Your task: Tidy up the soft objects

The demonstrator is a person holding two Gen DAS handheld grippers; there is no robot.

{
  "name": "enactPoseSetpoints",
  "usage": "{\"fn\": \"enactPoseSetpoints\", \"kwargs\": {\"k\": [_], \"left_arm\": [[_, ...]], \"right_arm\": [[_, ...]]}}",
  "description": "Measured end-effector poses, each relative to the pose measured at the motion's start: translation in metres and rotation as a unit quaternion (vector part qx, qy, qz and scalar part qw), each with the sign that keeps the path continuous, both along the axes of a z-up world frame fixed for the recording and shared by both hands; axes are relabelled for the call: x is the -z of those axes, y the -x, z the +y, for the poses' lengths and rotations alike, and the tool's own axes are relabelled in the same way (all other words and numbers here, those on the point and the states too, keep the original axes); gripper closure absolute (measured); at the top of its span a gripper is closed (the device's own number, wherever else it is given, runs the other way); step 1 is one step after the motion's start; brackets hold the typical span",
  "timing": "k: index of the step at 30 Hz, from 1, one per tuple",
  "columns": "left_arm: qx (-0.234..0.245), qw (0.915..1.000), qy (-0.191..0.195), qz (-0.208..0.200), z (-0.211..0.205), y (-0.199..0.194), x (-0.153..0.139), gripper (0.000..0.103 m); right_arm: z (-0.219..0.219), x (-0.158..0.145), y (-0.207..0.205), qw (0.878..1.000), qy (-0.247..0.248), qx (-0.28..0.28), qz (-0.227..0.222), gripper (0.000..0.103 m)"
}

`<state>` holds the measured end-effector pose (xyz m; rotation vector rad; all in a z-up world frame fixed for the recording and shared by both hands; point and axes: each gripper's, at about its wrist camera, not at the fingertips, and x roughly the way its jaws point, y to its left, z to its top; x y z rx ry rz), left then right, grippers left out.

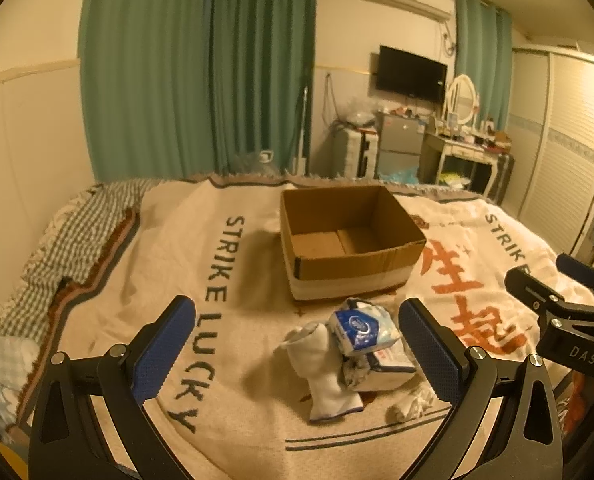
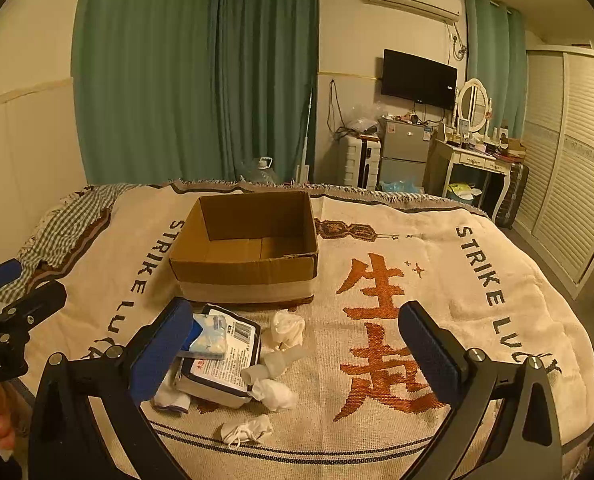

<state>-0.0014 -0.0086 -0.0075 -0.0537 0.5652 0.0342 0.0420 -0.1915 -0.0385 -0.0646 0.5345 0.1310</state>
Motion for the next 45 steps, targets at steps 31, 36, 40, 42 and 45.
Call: {"fn": "enactPoseSetpoints", "kwargs": {"k": [31, 36, 40, 42, 45], "left_arm": [[-0.001, 0.9991, -0.007, 0.042, 0.001, -0.003, 0.019, 0.0], [-0.008, 0.9971, -0.011, 0.075, 0.005, -0.006, 0.038, 0.0], [-0.021, 0.9944, -0.013, 0.103, 0.01, -0.013, 0.055, 0.0], [-0.025, 0.9925, -0.009, 0.119, 0.012, -0.019, 0.065, 0.0], [-0.026, 0.9891, -0.007, 0.145, 0.011, -0.027, 0.078, 0.0]], "right_arm": [[0.012, 0.019, -0.002, 0.999, 0.008, -0.019, 0.039, 0.0], [0.014, 0.051, -0.011, 0.996, 0.018, -0.023, 0.089, 0.0], [0.018, 0.077, -0.018, 0.991, 0.018, -0.029, 0.131, 0.0], [0.025, 0.094, -0.021, 0.987, 0.026, -0.04, 0.156, 0.0], [0.033, 0.117, -0.023, 0.979, 0.032, -0.06, 0.191, 0.006]]}}
